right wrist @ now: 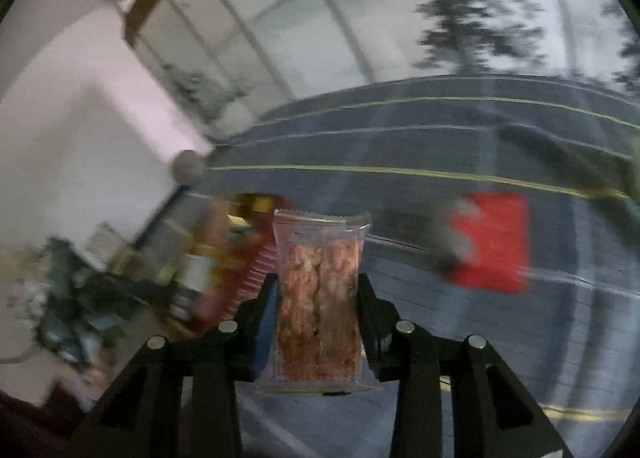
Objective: Organize snacks
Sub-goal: 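Carry the clear red-snack bag over the gold tin and open the right gripper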
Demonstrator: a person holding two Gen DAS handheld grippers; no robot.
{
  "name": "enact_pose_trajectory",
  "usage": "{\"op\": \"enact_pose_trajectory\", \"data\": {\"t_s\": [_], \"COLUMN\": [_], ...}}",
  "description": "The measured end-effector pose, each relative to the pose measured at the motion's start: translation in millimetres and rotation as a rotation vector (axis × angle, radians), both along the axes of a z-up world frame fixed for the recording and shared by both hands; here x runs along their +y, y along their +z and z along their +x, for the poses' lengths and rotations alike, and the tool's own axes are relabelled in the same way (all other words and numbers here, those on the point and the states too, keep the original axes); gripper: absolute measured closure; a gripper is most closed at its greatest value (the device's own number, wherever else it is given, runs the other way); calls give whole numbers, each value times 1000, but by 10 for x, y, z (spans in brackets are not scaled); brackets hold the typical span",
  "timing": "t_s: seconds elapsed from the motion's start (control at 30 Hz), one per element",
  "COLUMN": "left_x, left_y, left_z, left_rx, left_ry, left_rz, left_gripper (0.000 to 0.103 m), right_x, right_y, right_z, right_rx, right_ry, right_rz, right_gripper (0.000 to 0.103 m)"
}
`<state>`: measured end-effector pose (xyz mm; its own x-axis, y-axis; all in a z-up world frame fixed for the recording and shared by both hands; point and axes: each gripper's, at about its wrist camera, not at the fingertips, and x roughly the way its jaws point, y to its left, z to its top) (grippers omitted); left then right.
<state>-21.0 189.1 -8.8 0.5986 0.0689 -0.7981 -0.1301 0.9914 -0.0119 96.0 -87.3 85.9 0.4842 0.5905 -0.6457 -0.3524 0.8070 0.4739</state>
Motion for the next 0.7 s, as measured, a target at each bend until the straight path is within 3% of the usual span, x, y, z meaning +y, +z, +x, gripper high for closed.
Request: {"op": "enact_pose_trajectory", "data": {"t_s": [0.1, 0.33, 0.7], "left_x": [22, 95, 236], "left_y": [24, 32, -27], "left_z": [-26, -44, -24], "left_rx": [-11, -18, -10], "left_ry": [3, 3, 16], "left_rz": [16, 34, 34], "left_gripper": [49, 49, 48], "right_x": [413, 1170, 1555], "right_y": [15, -220, -496], "right_z": [161, 517, 791], "right_rx": [42, 153, 216], "right_ry": [71, 128, 105], "right_rz": [109, 215, 166], "right_gripper": [66, 66, 65]}}
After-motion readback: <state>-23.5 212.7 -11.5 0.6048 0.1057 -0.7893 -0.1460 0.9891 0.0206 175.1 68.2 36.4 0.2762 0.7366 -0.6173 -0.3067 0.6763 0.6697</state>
